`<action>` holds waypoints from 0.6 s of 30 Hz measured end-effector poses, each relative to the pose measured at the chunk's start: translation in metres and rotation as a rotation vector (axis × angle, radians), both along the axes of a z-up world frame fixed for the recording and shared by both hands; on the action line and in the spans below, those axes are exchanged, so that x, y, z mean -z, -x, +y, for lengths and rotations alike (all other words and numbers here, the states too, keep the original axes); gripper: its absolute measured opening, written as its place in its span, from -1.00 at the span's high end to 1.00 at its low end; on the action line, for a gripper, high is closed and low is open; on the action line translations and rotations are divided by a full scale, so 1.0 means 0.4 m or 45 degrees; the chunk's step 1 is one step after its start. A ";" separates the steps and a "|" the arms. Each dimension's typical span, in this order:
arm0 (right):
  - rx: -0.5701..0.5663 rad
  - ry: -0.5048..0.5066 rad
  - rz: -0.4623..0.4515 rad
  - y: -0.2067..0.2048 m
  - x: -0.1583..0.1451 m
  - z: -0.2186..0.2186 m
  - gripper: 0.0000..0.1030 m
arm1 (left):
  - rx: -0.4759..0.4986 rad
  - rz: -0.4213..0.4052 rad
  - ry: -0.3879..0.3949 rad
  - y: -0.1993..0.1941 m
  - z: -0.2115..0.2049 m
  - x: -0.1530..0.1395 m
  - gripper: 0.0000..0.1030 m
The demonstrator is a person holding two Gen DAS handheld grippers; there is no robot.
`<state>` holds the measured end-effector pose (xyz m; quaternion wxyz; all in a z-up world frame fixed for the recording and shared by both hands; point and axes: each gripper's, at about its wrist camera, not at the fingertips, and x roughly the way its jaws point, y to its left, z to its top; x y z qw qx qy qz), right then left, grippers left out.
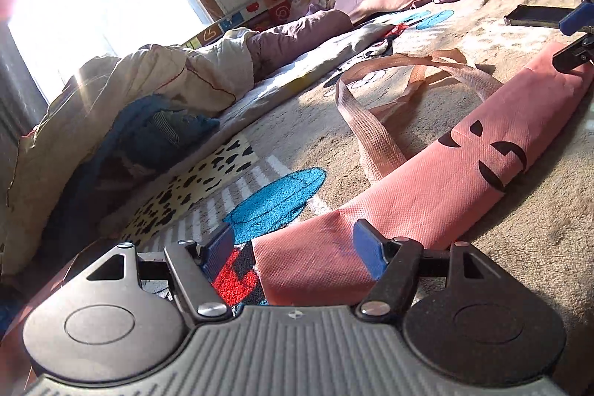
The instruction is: Fold shopping bag
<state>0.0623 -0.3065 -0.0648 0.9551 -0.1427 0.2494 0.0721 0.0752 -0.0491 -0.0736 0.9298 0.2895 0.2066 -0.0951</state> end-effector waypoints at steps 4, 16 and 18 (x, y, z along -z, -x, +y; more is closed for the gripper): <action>-0.097 0.122 -0.030 0.004 -0.002 0.040 0.12 | 0.018 0.050 0.127 -0.005 -0.010 -0.017 -0.35; -0.231 -0.131 0.073 -0.056 0.007 0.104 0.25 | 0.126 0.185 0.355 -0.044 -0.131 0.012 -0.35; -0.235 -0.175 0.092 -0.067 0.009 0.093 0.25 | 0.139 0.228 0.404 -0.056 -0.109 0.015 -0.38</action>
